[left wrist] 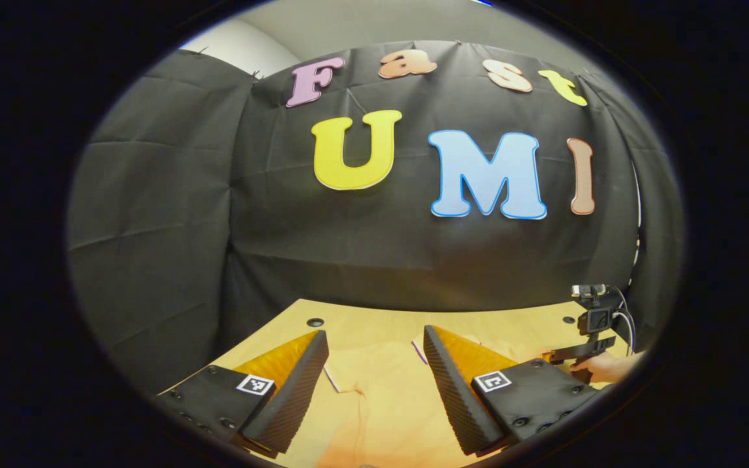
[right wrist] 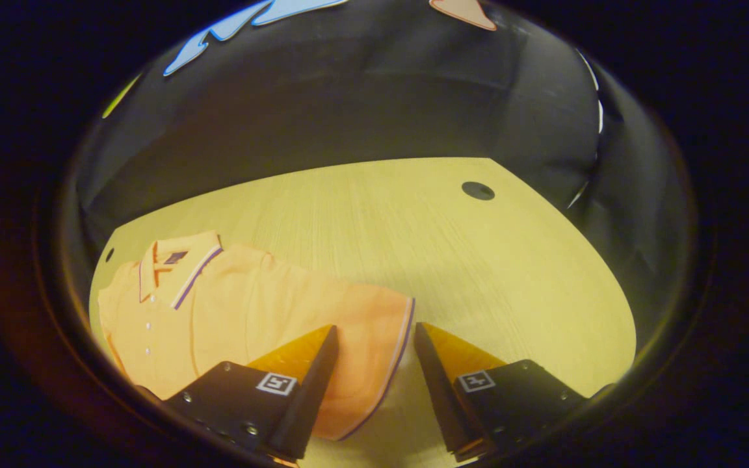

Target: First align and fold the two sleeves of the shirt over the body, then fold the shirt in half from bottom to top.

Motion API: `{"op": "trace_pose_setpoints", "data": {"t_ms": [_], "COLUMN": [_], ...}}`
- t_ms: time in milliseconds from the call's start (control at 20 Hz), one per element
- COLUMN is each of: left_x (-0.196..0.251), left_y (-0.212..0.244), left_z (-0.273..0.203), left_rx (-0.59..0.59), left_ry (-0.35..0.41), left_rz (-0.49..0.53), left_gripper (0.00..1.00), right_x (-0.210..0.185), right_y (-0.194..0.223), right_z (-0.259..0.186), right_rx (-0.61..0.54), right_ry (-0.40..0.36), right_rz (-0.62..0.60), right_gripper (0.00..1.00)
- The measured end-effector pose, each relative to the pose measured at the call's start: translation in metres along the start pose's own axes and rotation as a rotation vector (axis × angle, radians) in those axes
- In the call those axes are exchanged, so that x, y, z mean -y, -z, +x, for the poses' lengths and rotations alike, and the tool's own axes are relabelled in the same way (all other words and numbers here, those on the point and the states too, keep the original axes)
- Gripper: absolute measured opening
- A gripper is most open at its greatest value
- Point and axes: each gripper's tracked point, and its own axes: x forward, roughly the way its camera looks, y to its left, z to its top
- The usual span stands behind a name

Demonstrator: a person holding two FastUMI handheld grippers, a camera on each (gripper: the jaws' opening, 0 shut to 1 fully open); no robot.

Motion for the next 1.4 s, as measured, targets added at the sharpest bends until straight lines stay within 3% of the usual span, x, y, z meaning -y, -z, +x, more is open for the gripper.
{"op": "trace_pose_setpoints", "data": {"t_ms": [50,100,150,250,300,350,600,950,1400], "left_x": [0.001,0.001,-0.001,-0.004,-0.006,-0.008,-0.016,-0.027,-0.081], "left_y": [-0.001,-0.002,-0.002,-0.001,-0.001,0.000,0.000,0.003,0.013], "left_z": [0.000,-0.002,-0.006,-0.013,-0.016,-0.017,-0.023,-0.017,-0.023], "left_rx": [0.001,0.004,0.009,0.015,0.017,0.018,0.026,0.030,0.023], "left_ry": [-0.003,-0.005,-0.009,-0.025,-0.030,-0.032,-0.034,-0.009,-0.064], "left_rz": [0.000,-0.001,-0.001,-0.004,-0.007,-0.012,-0.024,-0.049,-0.065], "left_gripper": [0.96,0.95,0.95,0.96,0.96,0.96,0.96,0.96,0.95], "right_x": [0.000,0.002,0.004,0.008,0.002,-0.002,-0.010,-0.058,-0.124], "right_y": [-0.003,-0.004,-0.006,-0.007,-0.006,-0.007,-0.030,-0.073,-0.052], "right_z": [0.000,-0.003,-0.003,-0.003,-0.001,0.002,-0.021,-0.071,-0.070], "right_rx": [0.002,0.005,0.007,0.007,0.003,0.007,0.091,0.241,0.219], "right_ry": [-0.011,-0.022,-0.027,-0.022,-0.023,-0.025,-0.022,-0.062,-0.099], "right_rz": [-0.001,-0.003,0.002,0.011,0.023,0.028,-0.034,-0.185,-0.354], "right_gripper": [0.55,0.53,0.32,0.28,0.02,0.06,0.06,0.06,0.08]}}
